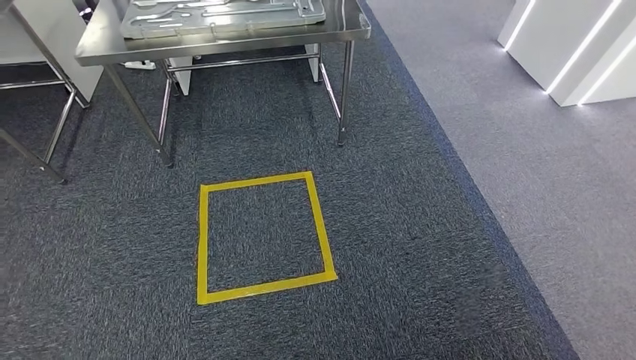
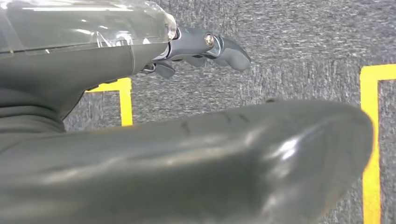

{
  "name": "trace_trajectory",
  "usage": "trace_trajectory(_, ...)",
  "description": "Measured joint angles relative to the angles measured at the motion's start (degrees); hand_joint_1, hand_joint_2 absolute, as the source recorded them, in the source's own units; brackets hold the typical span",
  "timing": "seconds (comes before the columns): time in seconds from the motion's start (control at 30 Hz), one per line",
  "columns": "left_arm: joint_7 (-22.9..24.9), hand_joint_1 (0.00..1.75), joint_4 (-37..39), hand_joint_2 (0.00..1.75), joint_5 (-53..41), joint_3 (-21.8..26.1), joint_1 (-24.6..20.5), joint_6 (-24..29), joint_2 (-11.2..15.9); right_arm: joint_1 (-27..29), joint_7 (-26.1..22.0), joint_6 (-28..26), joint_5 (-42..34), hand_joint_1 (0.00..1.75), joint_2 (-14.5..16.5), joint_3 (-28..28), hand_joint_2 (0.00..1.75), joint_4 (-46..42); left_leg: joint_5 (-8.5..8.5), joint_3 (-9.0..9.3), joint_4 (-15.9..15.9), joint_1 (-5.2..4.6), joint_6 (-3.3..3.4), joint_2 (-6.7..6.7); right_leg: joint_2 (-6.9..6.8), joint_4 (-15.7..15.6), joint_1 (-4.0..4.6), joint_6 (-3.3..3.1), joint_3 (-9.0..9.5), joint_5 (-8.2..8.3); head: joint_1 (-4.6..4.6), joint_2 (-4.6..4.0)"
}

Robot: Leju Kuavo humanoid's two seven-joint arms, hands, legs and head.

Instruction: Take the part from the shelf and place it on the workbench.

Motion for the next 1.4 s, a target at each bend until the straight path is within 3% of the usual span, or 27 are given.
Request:
trace_trajectory(0.07,-0.05,0.0,0.0,0.0,-0.18,-0.02,0.16,-0.25,0.21,-0.24,-0.15,0.0,-0.08,0.0,0.33,-0.04,0.0,0.03,0.64,-0.05,-0.41,0.17,0.78,-0.66,0.38,1.08,-0.2,0.64,-0.42,-1.01,0.0,0.0)
trace_trajectory(0.1,-0.02,0.0,0.0,0.0,-0.2,-0.03,0.16,-0.33,0.35,-0.31,-0.17,0.0,-0.08,0.0,0.46,-0.04,0.0,0.07,1.0,-0.16,-0.63,0.28,1.12,-0.94,1.03,3.07,-0.32,0.93,-1.28,-2.54,0.01,0.0)
trace_trajectory(0.2,0.19,0.0,0.0,0.0,-0.16,-0.03,0.11,-0.43,0.92,-0.4,0.0,0.03,-0.02,0.0,0.81,-0.04,0.0,0.26,1.61,-0.88,-0.6,0.3,1.43,-1.97,2.38,13.67,-0.63,1.47,-5.83,-8.36,0.01,0.0)
trace_trajectory(0.23,0.44,0.0,0.0,0.0,-0.16,-0.03,0.14,-0.43,1.14,-0.41,0.13,0.04,0.02,0.0,0.9,-0.04,0.0,0.31,1.71,-1.08,-0.5,0.28,1.38,-2.45,2.42,15.75,-0.67,1.56,-6.61,-8.83,0.01,0.0)
trace_trajectory(0.27,0.87,0.0,0.0,0.0,-0.2,-0.02,0.17,-0.44,1.39,-0.43,0.27,0.05,0.04,0.0,1.0,-0.04,0.0,0.34,1.78,-1.21,-0.36,0.29,1.29,-3.01,2.48,15.76,-0.7,1.57,-6.38,-8.17,0.01,0.0)
trace_trajectory(0.3,1.47,0.0,0.0,0.0,-0.33,-0.03,0.19,-0.49,1.63,-0.45,0.39,0.04,0.01,0.0,1.12,-0.05,0.0,0.35,1.79,-1.28,-0.2,0.31,1.18,-3.58,2.67,13.36,-0.76,1.51,-5.02,-6.47,0.01,0.0)
trace_trajectory(0.37,2.68,0.0,0.0,0.0,-0.74,-0.07,0.16,-0.74,2.02,-0.52,0.62,-0.04,-0.23,0.0,1.4,-0.11,0.0,0.36,1.75,-1.47,0.18,0.28,0.78,-4.64,4.69,5.5,-0.97,1.19,-0.99,-2.9,0.01,0.0)
trace_trajectory(0.4,3.13,0.0,0.0,0.0,-0.96,-0.1,0.11,-0.91,2.25,-0.58,0.71,-0.09,-0.38,0.0,1.63,-0.18,0.0,0.38,1.77,-1.7,0.39,0.23,0.45,-5.16,5.75,2.55,-1.03,0.96,0.36,-1.96,0.01,0.0)
trace_trajectory(0.47,3.62,0.0,0.0,0.0,-1.21,-0.19,0.03,-1.11,2.75,-0.72,0.84,-0.15,-0.61,0.0,2.1,-0.35,0.0,0.43,1.99,-2.23,0.55,0.21,-0.33,-6.1,6.7,0.6,-0.88,0.42,1.02,-1.85,0.01,0.0)
trace_trajectory(0.53,3.83,0.0,0.0,0.0,-1.34,-0.28,0.18,-1.15,3.27,-0.9,0.89,-0.15,-0.72,0.0,2.53,-0.46,0.0,0.46,2.09,-2.63,0.65,0.39,-1.08,-6.6,5.48,0.37,-0.87,-0.35,0.93,-1.53,0.01,0.0)
trace_trajectory(0.6,4.16,0.0,0.0,0.0,-1.8,-0.51,0.31,-1.17,3.62,-0.96,0.95,-0.31,-0.92,0.0,2.89,-0.57,0.0,0.5,0.4,-3.75,2.97,0.47,-1.64,-5.09,4.2,0.05,-0.97,-1.26,0.91,-1.24,-0.01,0.0)
trace_trajectory(0.7,4.54,0.0,-0.01,0.0,-2.94,-1.28,0.18,-1.65,4.28,-0.87,1.26,-0.97,-1.65,0.0,3.48,-1.13,0.0,0.57,-5.36,-8.44,13.73,0.58,-2.24,-2.71,2.11,0.01,-0.58,-1.94,0.58,-1.15,-0.01,0.0)
trace_trajectory(0.73,4.4,0.0,-0.02,0.0,-3.16,-1.48,0.22,-1.91,4.6,-0.85,1.54,-1.15,-1.83,0.0,3.69,-1.34,0.0,0.61,-6.3,-9.57,16.57,0.61,-2.38,-2.54,1.4,0.03,-0.45,-2.0,0.49,-1.15,-0.01,0.0)
trace_trajectory(0.77,4.13,0.0,-0.02,0.0,-3.28,-1.62,0.3,-2.15,4.91,-0.86,1.93,-1.33,-1.96,0.0,3.86,-1.5,0.0,0.64,-6.1,-9.64,17.27,0.61,-2.43,-2.42,0.74,0.06,-0.35,-2.03,0.46,-1.15,-0.01,0.0)
trace_trajectory(0.83,3.45,0.0,-0.03,0.0,-3.34,-1.85,0.43,-2.53,5.57,-0.88,2.76,-1.78,-2.02,0.0,4.24,-1.7,0.0,0.72,-3.02,-6.5,12.05,0.59,-2.24,-1.82,-0.48,0.12,-0.21,-2.0,0.54,-1.18,-0.01,0.0)
trace_trajectory(0.9,2.81,0.0,-0.05,0.0,-3.39,-2.14,0.31,-2.83,6.1,-0.87,3.39,-2.25,-1.99,0.0,4.52,-1.85,0.0,0.77,-0.29,-2.15,3.73,0.26,-1.52,0.5,-1.56,0.2,0.01,-1.79,0.68,-1.27,-0.01,0.0)
trace_trajectory(0.93,2.51,0.0,-0.06,0.0,-3.46,-2.29,0.23,-2.96,6.24,-0.87,3.63,-2.5,-1.98,0.0,4.57,-1.9,0.0,0.78,0.26,-1.04,1.38,0.04,-1.16,1.34,-1.99,0.23,0.1,-1.57,0.72,-1.3,-0.01,0.0)
trace_trajectory(0.97,2.19,0.0,-0.07,0.0,-3.51,-2.46,0.18,-3.06,6.37,-0.86,3.84,-2.83,-2.02,0.0,4.61,-1.96,0.0,0.78,0.35,-0.6,0.19,-0.18,-0.83,1.85,-2.41,0.26,0.16,-1.3,0.75,-1.32,-0.01,0.0)
trace_trajectory(1.03,1.82,0.0,-0.07,0.0,-3.53,-2.64,0.28,-3.15,6.52,-0.96,4.05,-3.66,-2.37,0.0,4.6,-2.2,0.0,0.79,0.72,-0.75,0.01,-0.24,-0.32,0.8,-3.22,0.19,0.19,-0.68,0.88,-1.29,-0.01,0.0)
trace_trajectory(1.07,1.78,0.0,-0.07,0.0,-3.49,-2.68,0.37,-3.16,6.57,-1.01,4.07,-4.04,-2.66,0.0,4.52,-2.4,0.0,0.78,1.01,-0.67,-0.28,-0.09,-0.02,0.3,-2.95,0.43,0.15,-0.35,0.9,-1.6,-0.01,0.0)
trace_trajectory(1.13,2.02,0.0,-0.07,0.0,-3.44,-2.73,0.37,-3.13,6.6,-0.99,3.97,-4.6,-3.17,0.0,4.36,-2.9,0.0,0.77,1.68,-0.62,-0.81,0.32,0.64,-0.67,-0.63,3.69,0.04,0.17,-0.41,-4.06,0.0,0.0)
trace_trajectory(1.2,2.3,0.0,-0.07,0.0,-3.48,-2.77,0.27,-3.07,6.59,-0.86,3.84,-4.84,-3.42,0.0,4.2,-3.25,0.0,0.76,2.01,-1.02,-0.81,0.41,0.97,-1.66,2.01,11.08,-0.26,0.44,-3.78,-8.06,0.0,0.0)
trace_trajectory(1.23,2.39,0.0,-0.07,0.0,-3.51,-2.79,0.28,-3.03,6.59,-0.8,3.79,-4.9,-3.46,0.0,4.12,-3.35,0.0,0.76,2.09,-1.19,-0.74,0.4,1.0,-2.28,2.48,14.59,-0.37,0.56,-5.44,-9.34,0.0,0.0)
trace_trajectory(1.27,2.45,0.0,-0.07,0.0,-3.54,-2.79,0.34,-3.01,6.59,-0.78,3.73,-4.92,-3.49,0.0,4.04,-3.39,0.0,0.76,2.13,-1.3,-0.64,0.4,0.99,-2.89,2.63,16.45,-0.47,0.67,-6.32,-9.54,0.0,0.0)
trace_trajectory(1.3,2.55,0.0,-0.07,0.0,-3.56,-2.8,0.41,-2.99,6.59,-0.76,3.62,-4.91,-3.49,0.0,3.97,-3.42,0.0,0.76,2.14,-1.37,-0.48,0.43,0.93,-3.59,2.7,16.22,-0.58,0.75,-6.21,-8.63,0.0,0.0)
trace_trajectory(1.33,2.66,0.0,-0.07,0.0,-3.52,-2.8,0.45,-2.94,6.58,-0.77,3.47,-4.86,-3.49,0.0,3.93,-3.43,0.0,0.76,2.1,-1.39,-0.29,0.45,0.83,-4.31,2.85,13.66,-0.72,0.77,-5.0,-6.78,0.01,0.0)
trace_trajectory(1.4,2.87,0.0,-0.07,0.0,-3.4,-2.8,0.41,-2.84,6.55,-0.82,3.19,-4.66,-3.49,0.0,3.84,-3.44,0.0,0.77,1.91,-1.52,0.24,0.44,0.4,-5.66,4.33,5.77,-1.02,0.75,-1.26,-3.05,0.01,0.0)
